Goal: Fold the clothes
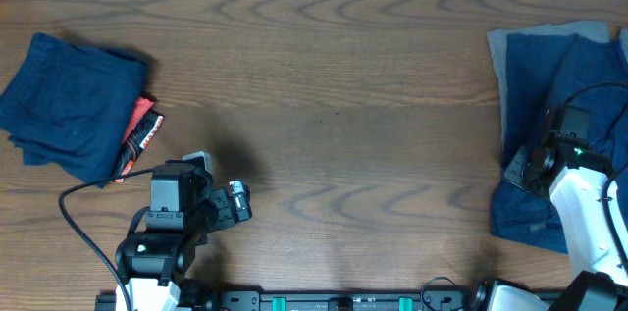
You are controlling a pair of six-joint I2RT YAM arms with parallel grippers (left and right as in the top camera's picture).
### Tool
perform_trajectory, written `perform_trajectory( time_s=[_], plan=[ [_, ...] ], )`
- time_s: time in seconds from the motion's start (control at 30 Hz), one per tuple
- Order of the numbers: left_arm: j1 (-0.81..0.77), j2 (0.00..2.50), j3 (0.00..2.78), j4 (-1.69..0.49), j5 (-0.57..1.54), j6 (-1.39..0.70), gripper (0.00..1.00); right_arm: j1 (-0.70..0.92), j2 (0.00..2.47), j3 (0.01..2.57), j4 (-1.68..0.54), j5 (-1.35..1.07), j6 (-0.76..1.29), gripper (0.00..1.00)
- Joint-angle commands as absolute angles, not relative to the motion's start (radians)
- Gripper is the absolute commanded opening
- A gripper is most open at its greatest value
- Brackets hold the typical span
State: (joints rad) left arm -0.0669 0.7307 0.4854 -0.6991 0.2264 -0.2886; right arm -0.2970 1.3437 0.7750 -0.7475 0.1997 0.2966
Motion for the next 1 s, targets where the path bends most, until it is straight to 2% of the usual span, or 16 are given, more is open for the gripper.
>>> perform_trajectory(
  time_s=[0.0, 0.17, 0.33, 0.43, 0.53, 0.73, 0.97],
  plan=[
    [-0.063, 0.730, 0.504, -0.699, 0.228, -0.290, 0.98, -0.300, 1.333, 0.794, -0.764, 0.205, 0.300, 0.01],
    [-0.063, 0.730, 0.504, -0.699, 0.228, -0.290, 0.98, -0.301, 1.277, 1.000, -0.871, 0.160, 0.298, 0.01],
    [-0.063, 0.730, 0.504, -0.699, 0.228, -0.290, 0.98, -0.297, 1.266, 1.261, -1.005, 0.007, 0.253, 0.01],
    [-0.063, 0.730, 0.504, -0.699, 0.228, -0.290, 0.98, -0.274, 1.266, 1.311, -1.074, -0.080, 0.247, 0.01],
    [-0.063, 0.730, 0.504, -0.699, 0.228, -0.290, 0.98, -0.221, 1.268, 1.310, -1.106, -0.253, 0.159, 0.01],
    [-0.063, 0.730, 0.504, -0.699, 0.228, -0.290, 0.98, -0.110, 1.269, 1.310, -0.958, -0.649, 0.043, 0.01],
    [-0.063, 0.730, 0.504, -0.699, 0.228, -0.290, 0.98, 0.074, 1.300, 1.308, -0.885, -0.563, 0.044, 0.01]
  ],
)
